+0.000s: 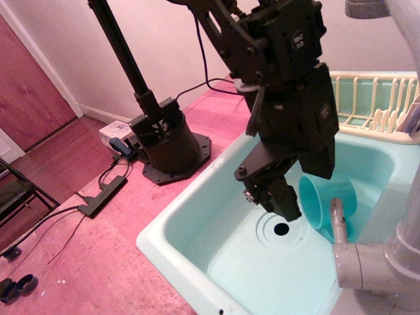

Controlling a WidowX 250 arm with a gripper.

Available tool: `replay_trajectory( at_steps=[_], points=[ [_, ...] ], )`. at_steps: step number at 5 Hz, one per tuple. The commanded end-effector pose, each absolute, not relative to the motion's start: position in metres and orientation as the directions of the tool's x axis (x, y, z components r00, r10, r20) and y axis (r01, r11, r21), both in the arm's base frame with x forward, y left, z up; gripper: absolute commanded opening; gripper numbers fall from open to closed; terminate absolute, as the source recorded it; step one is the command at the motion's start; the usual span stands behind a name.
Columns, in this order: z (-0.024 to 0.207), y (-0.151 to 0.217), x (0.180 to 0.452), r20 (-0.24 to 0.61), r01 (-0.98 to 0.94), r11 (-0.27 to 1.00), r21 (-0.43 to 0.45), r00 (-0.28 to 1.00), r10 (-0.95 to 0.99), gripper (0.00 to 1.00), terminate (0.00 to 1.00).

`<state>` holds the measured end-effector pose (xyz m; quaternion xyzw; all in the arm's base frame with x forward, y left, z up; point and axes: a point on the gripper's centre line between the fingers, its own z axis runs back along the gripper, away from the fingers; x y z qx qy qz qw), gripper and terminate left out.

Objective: Flip cup upright

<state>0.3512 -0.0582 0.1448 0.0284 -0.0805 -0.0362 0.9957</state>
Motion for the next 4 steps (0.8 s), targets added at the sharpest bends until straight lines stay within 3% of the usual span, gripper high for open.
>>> replay_trajectory(
  at_steps=[1,2,4],
  points=[
    [0.145,-0.058,0.351,0.158,0.068,0.996,0.062,0.984,-0.077,1.00,0.00],
    [0.151,-0.046,0.337,0.099,0.236,0.962,0.135,0.963,-0.250,1.00,0.00],
    [0.159,-0.027,0.342,0.018,0.448,0.878,0.166,0.889,-0.457,1.00,0.00]
  ],
)
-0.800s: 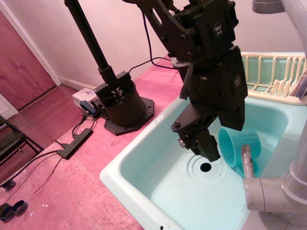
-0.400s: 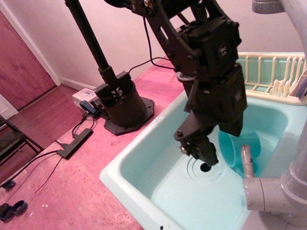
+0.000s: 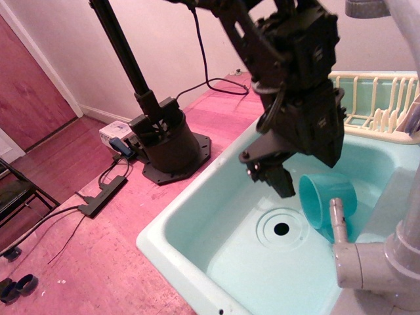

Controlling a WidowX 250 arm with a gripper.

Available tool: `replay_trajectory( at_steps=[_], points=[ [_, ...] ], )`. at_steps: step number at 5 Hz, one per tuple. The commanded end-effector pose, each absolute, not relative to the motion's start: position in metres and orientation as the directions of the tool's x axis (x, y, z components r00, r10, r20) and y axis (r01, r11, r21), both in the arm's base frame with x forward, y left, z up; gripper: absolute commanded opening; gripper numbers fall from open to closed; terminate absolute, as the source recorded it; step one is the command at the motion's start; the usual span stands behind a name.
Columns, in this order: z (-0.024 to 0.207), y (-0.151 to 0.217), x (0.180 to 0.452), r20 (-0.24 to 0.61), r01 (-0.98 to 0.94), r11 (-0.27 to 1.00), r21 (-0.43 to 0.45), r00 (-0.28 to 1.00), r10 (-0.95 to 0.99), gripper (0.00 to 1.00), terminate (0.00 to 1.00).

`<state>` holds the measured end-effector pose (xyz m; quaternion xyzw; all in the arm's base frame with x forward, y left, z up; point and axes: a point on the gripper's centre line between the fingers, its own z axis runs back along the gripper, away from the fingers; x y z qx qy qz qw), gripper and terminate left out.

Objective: Flip cup upright

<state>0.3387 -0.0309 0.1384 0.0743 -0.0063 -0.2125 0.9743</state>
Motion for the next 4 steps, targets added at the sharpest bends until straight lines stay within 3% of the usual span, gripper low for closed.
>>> replay_trajectory(
  at_steps=[1,2,4],
  points=[
    [0.156,-0.017,0.341,0.013,0.461,0.863,0.206,0.881,-0.473,1.00,0.00],
    [0.139,-0.011,0.351,0.009,0.505,0.838,0.208,0.855,-0.518,1.00,0.00],
    [0.093,-0.022,0.336,-0.004,0.548,0.827,0.127,0.834,-0.552,1.00,0.00]
  ],
)
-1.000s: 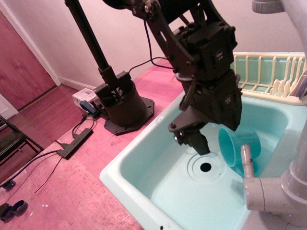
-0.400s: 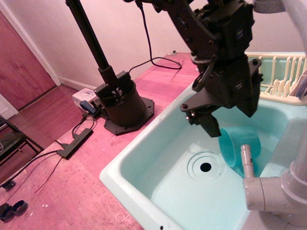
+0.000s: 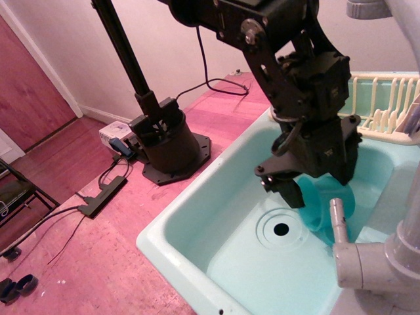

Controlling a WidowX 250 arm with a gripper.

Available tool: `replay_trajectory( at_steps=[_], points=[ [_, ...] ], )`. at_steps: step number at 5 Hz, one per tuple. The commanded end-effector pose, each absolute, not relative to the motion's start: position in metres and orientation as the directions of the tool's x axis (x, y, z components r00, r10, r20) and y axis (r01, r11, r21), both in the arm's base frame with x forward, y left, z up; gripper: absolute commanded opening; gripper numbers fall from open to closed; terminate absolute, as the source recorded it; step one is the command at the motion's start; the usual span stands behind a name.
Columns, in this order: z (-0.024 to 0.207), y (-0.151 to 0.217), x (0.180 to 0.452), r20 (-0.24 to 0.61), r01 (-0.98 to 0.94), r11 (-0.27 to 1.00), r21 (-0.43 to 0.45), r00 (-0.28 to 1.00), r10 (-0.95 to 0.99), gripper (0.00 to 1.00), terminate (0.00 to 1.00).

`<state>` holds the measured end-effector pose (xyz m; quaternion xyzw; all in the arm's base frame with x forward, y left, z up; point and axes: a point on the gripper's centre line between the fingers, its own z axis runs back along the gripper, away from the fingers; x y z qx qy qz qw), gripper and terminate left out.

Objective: Flip cup upright

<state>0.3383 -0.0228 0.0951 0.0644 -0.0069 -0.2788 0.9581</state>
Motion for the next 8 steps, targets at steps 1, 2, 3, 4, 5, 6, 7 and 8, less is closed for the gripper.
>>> replay_trajectory(
  at_steps=[1,2,3,4,5,6,7,8],
  points=[
    [0.079,-0.027,0.337,-0.003,0.567,0.816,0.109,0.821,-0.570,1.00,0.00],
    [0.080,-0.028,0.333,0.014,0.541,0.834,0.110,0.838,-0.545,0.00,0.00],
    [0.089,-0.030,0.328,0.040,0.509,0.857,0.077,0.858,-0.513,1.00,0.00],
    [0.115,-0.026,0.334,0.045,0.494,0.865,0.089,0.866,-0.499,1.00,0.00],
    [0.148,-0.020,0.345,0.057,0.492,0.864,0.106,0.865,-0.499,1.00,0.00],
    [0.160,-0.024,0.346,0.049,0.496,0.863,0.100,0.864,-0.502,1.00,0.00],
    [0.170,-0.031,0.339,0.023,0.505,0.861,0.056,0.862,-0.507,1.00,0.00],
    [0.170,-0.031,0.339,0.023,0.505,0.861,0.056,0.862,-0.507,1.00,0.00]
  ],
)
